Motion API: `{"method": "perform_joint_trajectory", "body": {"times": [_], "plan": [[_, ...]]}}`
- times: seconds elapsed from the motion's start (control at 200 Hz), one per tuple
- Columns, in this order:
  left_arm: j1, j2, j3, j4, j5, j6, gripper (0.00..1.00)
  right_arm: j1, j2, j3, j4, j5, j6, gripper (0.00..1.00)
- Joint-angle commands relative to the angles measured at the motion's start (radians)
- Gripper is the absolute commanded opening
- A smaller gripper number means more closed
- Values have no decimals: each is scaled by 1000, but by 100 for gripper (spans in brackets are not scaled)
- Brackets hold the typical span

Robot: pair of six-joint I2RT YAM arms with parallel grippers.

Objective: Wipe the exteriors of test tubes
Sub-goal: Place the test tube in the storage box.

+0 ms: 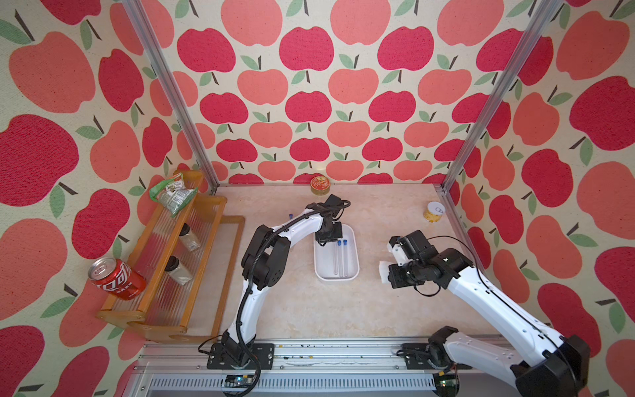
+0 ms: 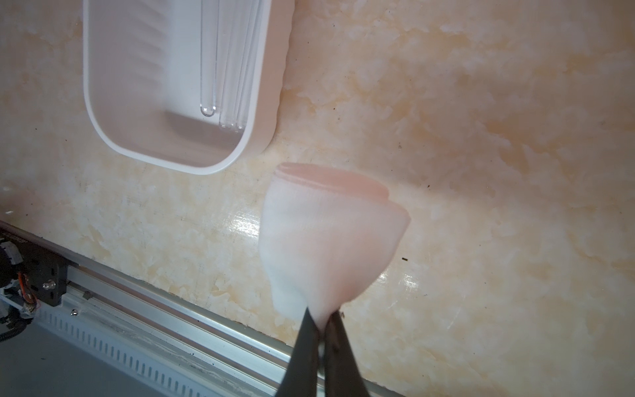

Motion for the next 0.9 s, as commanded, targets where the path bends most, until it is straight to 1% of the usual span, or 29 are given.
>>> {"method": "perform_joint_trajectory", "body": {"times": [0.0,0.2,0.28,0.49,0.77,0.895], "plan": [[-7,27,26,-26,-12,19,15,-7,-14,-2,-4,-15,-4,0],[-11,38,27,-18,9,13,18,-6,-44,-11,-16,-10,9,0],[-10,40,29,-14,18,11,22,-6,-58,-10,-25,-5,11,0],[-14,34,32,-11,24,3,24,-6,-78,-4,-40,-4,17,0],[-34,-75,14,-25,0,-3,27,-6,-98,-4,-37,-18,30,0],[-34,-143,3,-56,-20,-2,33,-7,-85,3,-21,-32,28,0]]}}
